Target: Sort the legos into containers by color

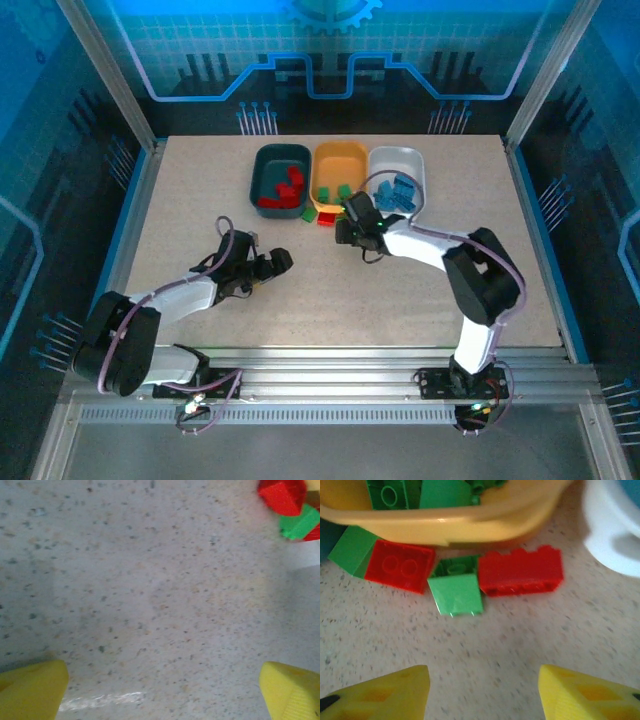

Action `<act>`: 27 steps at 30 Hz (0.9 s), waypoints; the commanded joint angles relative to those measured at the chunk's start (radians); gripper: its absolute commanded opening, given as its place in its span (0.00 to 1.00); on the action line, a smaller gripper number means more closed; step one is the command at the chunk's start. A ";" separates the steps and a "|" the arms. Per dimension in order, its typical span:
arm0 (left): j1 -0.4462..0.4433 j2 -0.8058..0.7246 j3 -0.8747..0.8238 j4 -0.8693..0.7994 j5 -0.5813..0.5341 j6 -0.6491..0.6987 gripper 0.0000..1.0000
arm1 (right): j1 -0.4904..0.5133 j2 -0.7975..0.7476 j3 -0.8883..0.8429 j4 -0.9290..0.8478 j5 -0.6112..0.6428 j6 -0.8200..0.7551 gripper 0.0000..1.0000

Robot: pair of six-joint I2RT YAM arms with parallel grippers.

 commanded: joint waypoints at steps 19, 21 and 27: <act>-0.003 -0.014 -0.065 0.065 0.032 -0.014 0.99 | 0.036 0.280 0.313 -0.223 0.133 0.003 0.66; -0.003 -0.004 -0.065 0.073 0.037 -0.017 0.99 | 0.036 0.284 0.317 -0.212 0.111 0.002 0.66; -0.003 0.016 -0.067 0.082 0.038 -0.016 0.99 | 0.030 0.281 0.314 -0.231 0.142 0.037 0.69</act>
